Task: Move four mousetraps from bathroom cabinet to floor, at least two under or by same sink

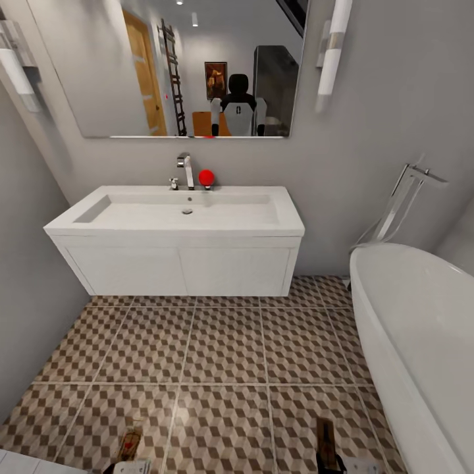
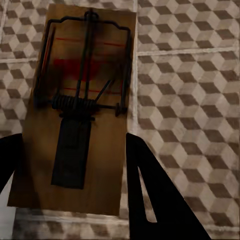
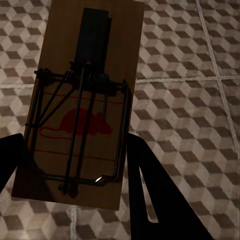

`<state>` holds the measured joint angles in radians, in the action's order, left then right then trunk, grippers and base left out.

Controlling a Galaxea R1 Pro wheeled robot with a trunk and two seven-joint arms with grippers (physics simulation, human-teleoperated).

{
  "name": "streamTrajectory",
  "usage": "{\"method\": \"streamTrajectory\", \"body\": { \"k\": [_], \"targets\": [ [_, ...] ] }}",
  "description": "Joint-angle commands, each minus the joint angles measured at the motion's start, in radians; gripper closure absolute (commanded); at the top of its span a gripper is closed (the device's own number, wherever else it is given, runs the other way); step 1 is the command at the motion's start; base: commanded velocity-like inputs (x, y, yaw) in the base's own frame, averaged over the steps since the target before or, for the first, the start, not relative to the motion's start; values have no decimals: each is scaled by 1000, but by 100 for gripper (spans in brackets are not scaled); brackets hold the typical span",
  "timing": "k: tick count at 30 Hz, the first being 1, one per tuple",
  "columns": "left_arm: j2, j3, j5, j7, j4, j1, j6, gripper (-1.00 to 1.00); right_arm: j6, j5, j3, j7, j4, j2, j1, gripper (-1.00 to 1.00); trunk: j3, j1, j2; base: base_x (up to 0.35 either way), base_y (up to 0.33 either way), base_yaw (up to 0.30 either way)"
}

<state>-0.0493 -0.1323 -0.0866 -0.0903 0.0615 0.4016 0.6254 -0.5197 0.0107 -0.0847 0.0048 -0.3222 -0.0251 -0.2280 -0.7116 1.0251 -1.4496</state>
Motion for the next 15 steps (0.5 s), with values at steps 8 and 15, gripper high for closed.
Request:
{"method": "streamTrajectory", "body": {
  "k": [8,15],
  "targets": [
    [-4,-6,-4,-5,-434,2,-601,100,259,130,-5,-74,-198,3,-5,100,-1,0,0,0,0,0],
    [5,-4,-1,-6,-669,50,-966,100,511,146,-4,-88,-456,20,-54,100,-1,0,0,0,0,0]
  ]
}}
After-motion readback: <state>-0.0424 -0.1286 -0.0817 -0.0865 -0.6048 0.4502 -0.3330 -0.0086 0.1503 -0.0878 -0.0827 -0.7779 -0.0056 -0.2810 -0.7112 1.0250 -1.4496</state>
